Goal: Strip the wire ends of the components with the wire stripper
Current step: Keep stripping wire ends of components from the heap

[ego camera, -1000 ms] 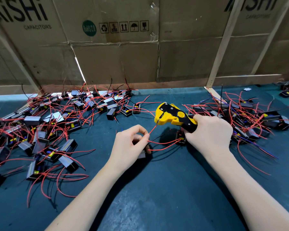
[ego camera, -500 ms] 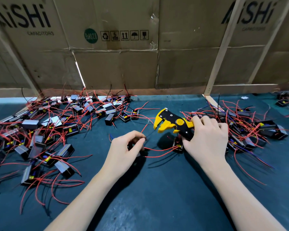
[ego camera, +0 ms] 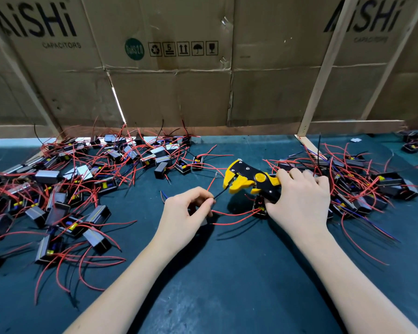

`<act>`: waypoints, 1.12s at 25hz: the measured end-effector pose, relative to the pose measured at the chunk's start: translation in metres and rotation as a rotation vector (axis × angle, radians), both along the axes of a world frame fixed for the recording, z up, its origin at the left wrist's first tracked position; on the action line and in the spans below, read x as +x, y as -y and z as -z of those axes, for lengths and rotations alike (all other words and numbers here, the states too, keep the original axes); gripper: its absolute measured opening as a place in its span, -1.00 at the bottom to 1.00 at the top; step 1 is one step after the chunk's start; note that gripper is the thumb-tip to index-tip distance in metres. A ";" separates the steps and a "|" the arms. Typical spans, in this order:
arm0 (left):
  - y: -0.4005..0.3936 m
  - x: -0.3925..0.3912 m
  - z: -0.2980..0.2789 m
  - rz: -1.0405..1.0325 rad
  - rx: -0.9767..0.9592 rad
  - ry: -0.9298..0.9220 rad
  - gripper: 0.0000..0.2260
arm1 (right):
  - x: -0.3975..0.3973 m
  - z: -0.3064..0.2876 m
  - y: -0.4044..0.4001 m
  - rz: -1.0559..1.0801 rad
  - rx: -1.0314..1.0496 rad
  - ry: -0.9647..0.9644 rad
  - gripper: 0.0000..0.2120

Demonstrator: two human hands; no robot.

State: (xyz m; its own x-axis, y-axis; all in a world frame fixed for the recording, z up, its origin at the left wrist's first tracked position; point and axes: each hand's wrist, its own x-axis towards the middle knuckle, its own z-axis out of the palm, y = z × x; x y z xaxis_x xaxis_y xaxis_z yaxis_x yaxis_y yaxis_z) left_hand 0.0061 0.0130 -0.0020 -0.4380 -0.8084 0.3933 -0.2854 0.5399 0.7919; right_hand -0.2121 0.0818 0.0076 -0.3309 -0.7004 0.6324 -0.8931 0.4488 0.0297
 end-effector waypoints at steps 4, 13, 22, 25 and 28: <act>-0.001 0.000 -0.001 0.012 -0.004 0.005 -0.90 | 0.000 -0.002 0.000 0.005 0.020 0.028 -0.68; 0.001 0.002 -0.001 -0.139 -0.261 0.151 -0.93 | -0.006 -0.002 -0.002 0.032 -0.028 0.052 -0.57; -0.003 -0.012 -0.008 0.404 -0.223 0.127 -0.31 | -0.027 -0.011 -0.002 0.114 -0.266 0.392 -0.62; 0.020 0.000 -0.014 0.026 -0.351 -0.039 -0.41 | -0.030 -0.017 -0.006 0.076 -0.402 0.490 -0.69; 0.063 0.020 -0.019 -0.393 -0.266 -0.019 -0.62 | -0.024 -0.023 -0.008 0.001 -0.483 0.519 -0.70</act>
